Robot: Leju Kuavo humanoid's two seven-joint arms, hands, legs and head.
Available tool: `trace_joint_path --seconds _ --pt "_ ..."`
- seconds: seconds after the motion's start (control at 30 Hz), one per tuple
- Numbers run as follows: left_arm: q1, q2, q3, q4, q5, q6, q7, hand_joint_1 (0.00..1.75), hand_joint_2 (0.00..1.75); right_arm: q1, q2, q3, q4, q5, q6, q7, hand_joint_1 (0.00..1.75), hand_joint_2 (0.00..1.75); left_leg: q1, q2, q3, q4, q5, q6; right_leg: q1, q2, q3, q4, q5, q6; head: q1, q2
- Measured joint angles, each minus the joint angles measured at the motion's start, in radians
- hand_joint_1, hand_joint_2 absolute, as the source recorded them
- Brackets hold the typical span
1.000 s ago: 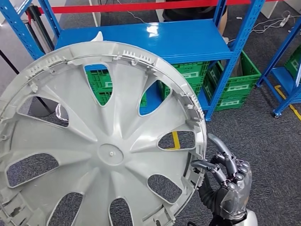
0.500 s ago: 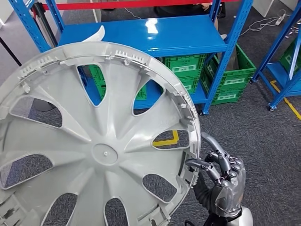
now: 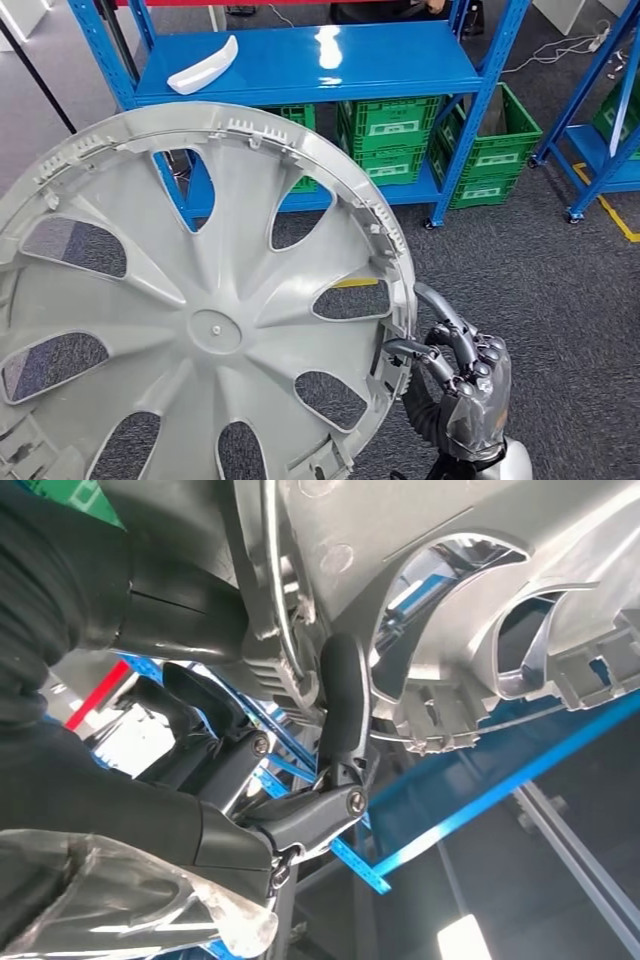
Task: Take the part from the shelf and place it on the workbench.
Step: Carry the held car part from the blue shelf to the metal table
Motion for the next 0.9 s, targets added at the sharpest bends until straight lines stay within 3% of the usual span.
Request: trace_joint_path --seconds 0.03,0.07,0.1,0.17,0.2,0.23,0.27,0.3,0.33,0.37,0.43,0.47,0.53,0.57,0.63,0.7,0.73,0.77,0.8,0.9 --pt "0.003 0.001 0.002 0.0 0.0 0.0 -0.001 0.0 1.75 -0.001 -0.001 0.002 0.001 0.0 0.0 0.001 1.75 1.75 0.002 -0.003 -0.006 0.002 -0.003 -0.006 -0.001 -0.008 -0.011 0.001 0.011 -0.008 0.0 0.0" --pt "0.007 0.001 0.004 0.001 0.001 0.001 -0.001 0.0 1.75 -0.002 -0.002 0.003 0.002 0.0 0.0 0.003 1.75 1.75 0.004 -0.004 -0.013 0.017 -0.026 -0.013 -0.002 -0.015 -0.023 0.002 0.023 -0.016 -0.002 0.0" --pt "0.011 0.001 0.006 0.001 0.001 0.001 -0.002 0.0 1.75 -0.003 -0.003 0.004 0.003 0.0 0.0 0.004 1.75 1.75 0.007 -0.003 -0.024 0.051 -0.069 -0.02 -0.005 -0.023 -0.036 0.001 0.036 -0.023 -0.004 0.0" --pt "0.014 0.001 0.007 0.001 0.001 0.002 -0.003 0.0 1.75 -0.003 -0.004 0.006 0.003 0.0 0.0 0.005 1.75 1.75 0.014 0.003 -0.046 0.17 -0.181 -0.033 -0.005 -0.037 -0.064 0.003 0.06 -0.029 -0.008 0.0" --pt "0.014 0.001 0.008 0.001 0.001 0.003 -0.003 0.0 1.75 -0.003 -0.004 0.007 0.003 0.0 0.0 0.005 1.75 1.75 0.017 0.005 -0.052 0.233 -0.214 -0.038 -0.005 -0.044 -0.077 0.004 0.071 -0.028 -0.009 0.0" --pt "0.014 0.001 0.009 0.001 0.001 0.004 -0.003 0.0 1.75 -0.004 -0.005 0.007 0.003 0.0 0.0 0.006 1.75 1.75 0.021 0.006 -0.049 0.278 -0.221 -0.042 -0.006 -0.052 -0.091 0.008 0.082 -0.026 -0.008 0.0" --pt "0.015 0.001 0.01 0.001 0.001 0.004 -0.003 0.0 1.75 -0.005 -0.006 0.008 0.004 0.0 0.0 0.007 1.75 1.75 0.024 0.007 -0.033 0.292 -0.205 -0.045 -0.006 -0.058 -0.106 0.012 0.093 -0.024 -0.009 0.0" --pt "0.015 0.002 0.01 0.001 0.001 0.004 -0.004 0.0 1.75 -0.006 -0.006 0.009 0.004 0.0 0.0 0.009 1.75 1.75 0.026 0.01 -0.001 0.271 -0.178 -0.047 -0.007 -0.065 -0.122 0.018 0.102 -0.021 -0.009 0.0" --pt "0.015 0.002 0.011 0.001 0.001 0.005 -0.005 0.0 1.75 -0.007 -0.007 0.01 0.004 0.0 0.0 0.011 1.75 1.75 0.028 0.016 0.046 0.216 -0.152 -0.047 -0.007 -0.07 -0.137 0.025 0.109 -0.018 -0.009 0.0" --pt "0.015 0.002 0.012 0.001 0.0 0.005 -0.006 0.0 1.75 -0.008 -0.008 0.012 0.004 0.0 0.0 0.012 1.75 1.75 0.028 0.027 0.099 0.142 -0.145 -0.046 -0.006 -0.075 -0.15 0.032 0.114 -0.013 -0.009 0.0" --pt "0.013 0.002 0.012 0.001 0.0 0.006 -0.009 0.0 1.75 -0.012 -0.009 0.014 0.004 0.0 0.0 0.014 1.75 1.75 0.023 0.043 0.172 0.023 -0.163 -0.035 -0.004 -0.085 -0.166 0.041 0.124 -0.002 -0.008 0.0" --pt "0.013 0.002 0.012 0.001 0.0 0.007 -0.01 0.0 1.75 -0.014 -0.009 0.016 0.004 0.0 0.0 0.014 1.75 1.75 0.02 0.045 0.181 -0.003 -0.175 -0.027 -0.003 -0.09 -0.17 0.043 0.13 0.005 -0.007 0.0" --pt "0.017 0.001 0.013 0.001 -0.001 0.008 -0.01 0.0 1.75 -0.018 -0.01 0.018 0.005 0.0 0.0 0.016 1.75 1.75 0.017 0.039 0.173 -0.012 -0.169 -0.008 -0.006 -0.094 -0.177 0.045 0.137 0.019 -0.007 0.0" --pt "0.018 0.001 0.013 0.001 -0.001 0.009 -0.01 0.0 1.75 -0.019 -0.01 0.018 0.005 0.0 0.0 0.016 1.75 1.75 0.017 0.035 0.168 -0.014 -0.161 0.001 -0.008 -0.086 -0.184 0.056 0.127 0.024 -0.007 0.0" --pt "0.018 0.0 0.013 0.001 -0.002 0.01 -0.011 0.0 1.75 -0.019 -0.011 0.019 0.005 0.0 0.0 0.017 1.75 1.75 0.017 0.029 0.154 -0.016 -0.144 0.018 -0.01 -0.057 -0.22 0.139 0.062 0.031 -0.005 0.0" --pt "0.017 0.0 0.013 0.001 -0.005 0.011 -0.012 0.0 1.75 -0.02 -0.013 0.02 0.006 -0.001 0.0 0.018 1.75 1.75 0.011 0.02 0.133 -0.015 -0.128 0.026 -0.009 -0.038 -0.27 0.274 -0.015 0.032 -0.005 0.0" --pt "0.018 0.0 0.013 0.001 -0.006 0.012 -0.012 0.0 1.75 -0.02 -0.014 0.021 0.007 -0.002 0.0 0.019 1.75 1.75 0.008 0.014 0.122 -0.013 -0.12 0.027 -0.009 -0.035 -0.282 0.318 -0.033 0.031 -0.005 0.0" --pt "0.019 0.0 0.013 0.001 -0.008 0.012 -0.012 0.0 1.75 -0.02 -0.015 0.022 0.007 -0.002 0.0 0.02 1.75 1.75 0.005 0.008 0.112 -0.011 -0.114 0.027 -0.007 -0.033 -0.275 0.325 -0.031 0.028 -0.005 0.0" --pt "0.019 0.0 0.013 0.001 -0.01 0.012 -0.012 0.0 1.75 -0.02 -0.015 0.022 0.007 -0.002 0.0 0.02 1.75 1.75 0.002 0.001 0.104 -0.009 -0.108 0.027 -0.006 -0.03 -0.246 0.29 -0.012 0.023 -0.005 0.0" --pt "0.019 -0.002 0.013 0.001 -0.014 0.013 -0.012 0.0 1.75 -0.02 -0.015 0.023 0.007 -0.002 0.0 0.02 1.75 1.75 -0.003 -0.02 0.088 0.0 -0.097 0.022 0.0 0.003 -0.116 0.084 0.05 0.0 -0.006 0.0"
